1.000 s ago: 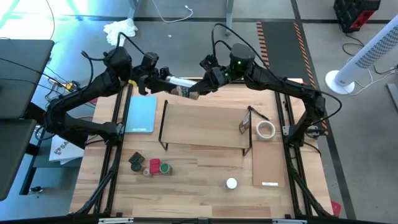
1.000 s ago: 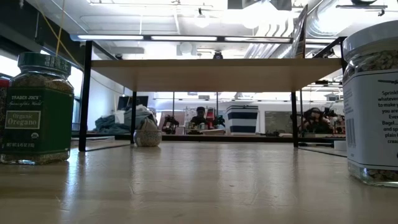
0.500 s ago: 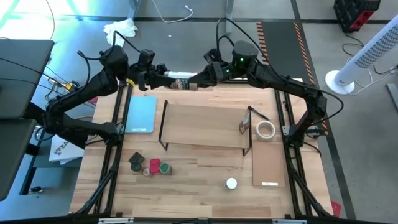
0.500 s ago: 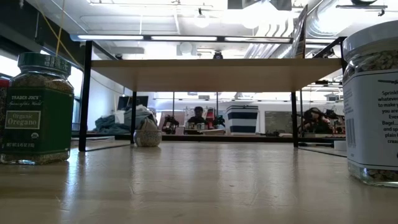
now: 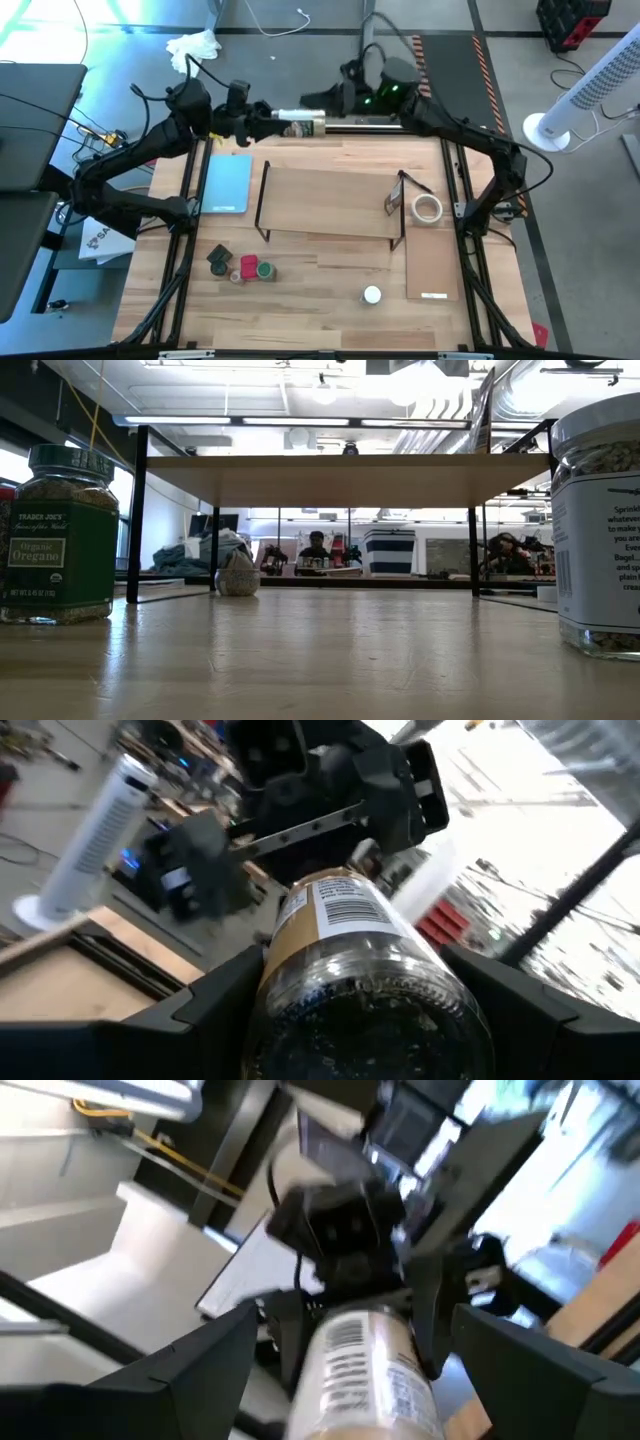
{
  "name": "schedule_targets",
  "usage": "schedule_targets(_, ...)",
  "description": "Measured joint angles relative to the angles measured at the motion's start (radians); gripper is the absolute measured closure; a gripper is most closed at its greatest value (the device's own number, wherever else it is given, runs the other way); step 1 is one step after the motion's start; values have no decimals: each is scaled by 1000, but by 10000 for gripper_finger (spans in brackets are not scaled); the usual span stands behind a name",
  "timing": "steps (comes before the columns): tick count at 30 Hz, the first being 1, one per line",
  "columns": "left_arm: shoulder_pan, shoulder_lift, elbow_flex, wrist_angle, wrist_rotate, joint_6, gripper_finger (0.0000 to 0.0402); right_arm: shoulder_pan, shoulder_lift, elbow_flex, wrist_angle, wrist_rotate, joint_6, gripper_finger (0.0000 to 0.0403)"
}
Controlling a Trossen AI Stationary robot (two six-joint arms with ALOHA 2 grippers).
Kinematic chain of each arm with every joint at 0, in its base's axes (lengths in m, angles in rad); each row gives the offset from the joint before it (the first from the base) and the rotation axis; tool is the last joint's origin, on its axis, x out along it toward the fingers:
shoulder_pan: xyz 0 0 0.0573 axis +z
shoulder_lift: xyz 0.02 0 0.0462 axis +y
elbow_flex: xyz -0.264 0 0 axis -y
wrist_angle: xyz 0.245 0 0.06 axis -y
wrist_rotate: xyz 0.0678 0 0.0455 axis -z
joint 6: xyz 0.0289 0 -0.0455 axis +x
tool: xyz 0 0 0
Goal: Shelf spices
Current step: Put the brown seasoning bottle on the shelf
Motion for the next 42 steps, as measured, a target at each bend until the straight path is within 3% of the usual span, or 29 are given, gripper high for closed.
schedule_targets(10, 98, -77, 2, -22, -14, 9, 130, -117, -113, -1, -95, 42, -87, 75)
schedule_targets(16, 86, -102, 3, 10, -10, -51, 130, -54, -96, -3, -206, 116, -20, 75)
schedule_targets(24, 40, -65, 2, -9, 3, -60, 130, 10, -53, -3, -94, 116, 27, 75)
schedule_targets(42, 19, -28, 3, 39, -39, -36, 130, 96, -51, -4, -105, 141, 15, 75)
